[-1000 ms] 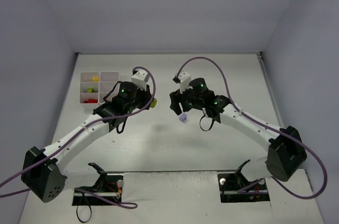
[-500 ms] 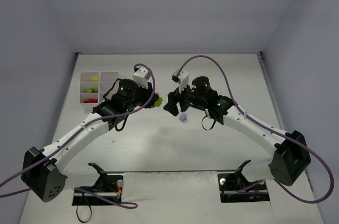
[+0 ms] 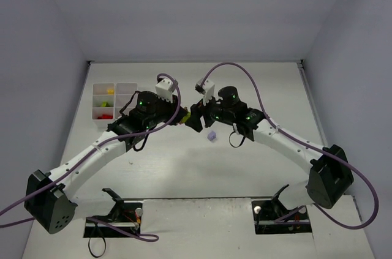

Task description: Sort the legos into containers by color

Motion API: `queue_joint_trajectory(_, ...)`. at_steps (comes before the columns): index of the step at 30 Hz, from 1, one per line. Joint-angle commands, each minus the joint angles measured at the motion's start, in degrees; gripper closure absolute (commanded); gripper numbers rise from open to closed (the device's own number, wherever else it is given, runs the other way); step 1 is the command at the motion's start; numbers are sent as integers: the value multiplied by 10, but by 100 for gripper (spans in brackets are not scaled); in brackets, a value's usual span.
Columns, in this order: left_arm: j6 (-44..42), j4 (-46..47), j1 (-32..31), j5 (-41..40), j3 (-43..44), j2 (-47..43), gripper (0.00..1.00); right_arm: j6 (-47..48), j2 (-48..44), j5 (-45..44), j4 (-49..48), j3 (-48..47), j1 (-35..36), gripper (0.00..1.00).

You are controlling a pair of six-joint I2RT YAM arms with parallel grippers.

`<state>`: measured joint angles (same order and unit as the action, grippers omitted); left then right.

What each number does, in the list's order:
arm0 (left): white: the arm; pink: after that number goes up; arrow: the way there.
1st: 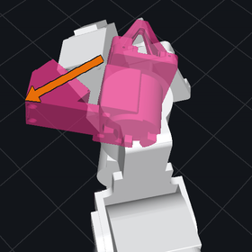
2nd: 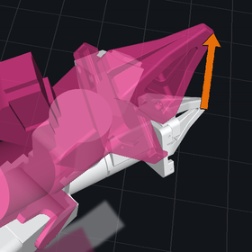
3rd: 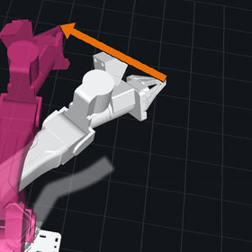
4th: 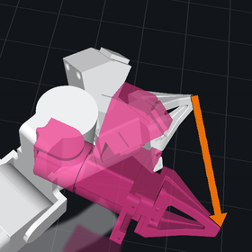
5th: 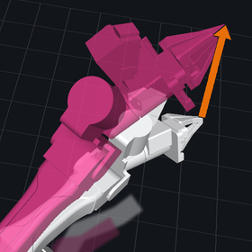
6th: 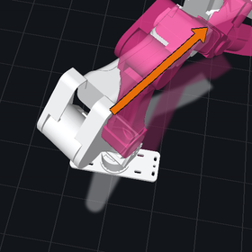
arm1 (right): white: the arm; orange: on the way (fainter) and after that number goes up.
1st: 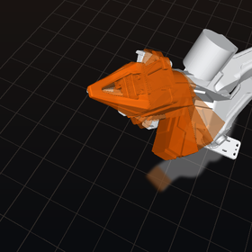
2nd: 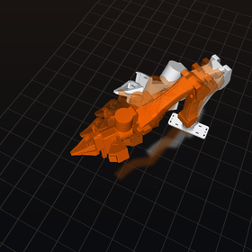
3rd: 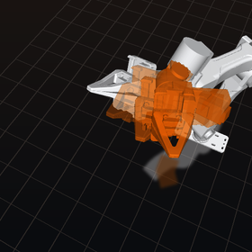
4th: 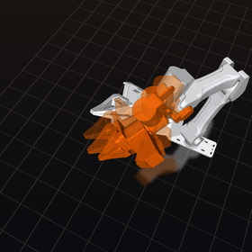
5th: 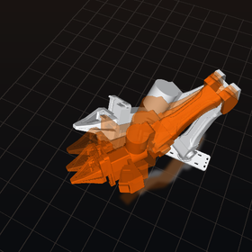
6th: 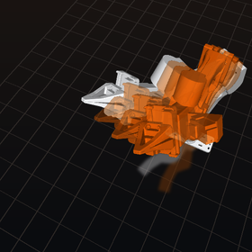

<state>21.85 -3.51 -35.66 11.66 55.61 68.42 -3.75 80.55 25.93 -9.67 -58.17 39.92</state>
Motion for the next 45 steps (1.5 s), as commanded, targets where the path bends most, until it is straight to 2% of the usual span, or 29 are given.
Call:
queue_joint_trajectory(1, 0, 56, -4, 19, 23, -22, 93, -7, 4, 11, -51, -34, 5, 37)
queue_joint_trajectory(8, -1, 61, -5, 27, 20, -23, 94, -7, 16, 11, -53, -43, 5, 41)
queue_joint_trajectory(11, -2, 62, -5, 28, 18, -24, 94, -6, 20, 10, -53, -43, 5, 47)
queue_joint_trajectory(14, -3, 63, -5, 27, 16, -22, 93, -6, 16, 10, -53, -41, 6, 61)
queue_joint_trajectory(15, -5, 62, -6, 26, 16, -22, 94, -5, 14, 10, -53, -38, 5, 74)
queue_joint_trajectory(17, -11, 60, -6, 21, 14, -19, 93, -4, 9, 9, -53, -34, 5, 87)
queue_joint_trajectory(18, -14, 59, -5, 20, 13, -18, 93, -3, 7, 9, -53, -29, 6, 99)
queue_joint_trajectory(25, -59, 47, -3, -14, 4, -8, 93, -1, -28, 2, -47, 10, 2, 100)
queue_joint_trajectory(33, -68, 47, 20, -26, 4, 7, 93, 8, -64, -18, -23, 50, -4, 100)
queue_joint_trajectory(39, -66, 44, 53, -30, 12, 14, 94, 12, -94, -36, -8, 80, -10, 100)
queue_joint_trajectory(45, -25, 36, 121, -95, 13, 1, 93, 23, -117, -58, 22, 88, -13, 100)
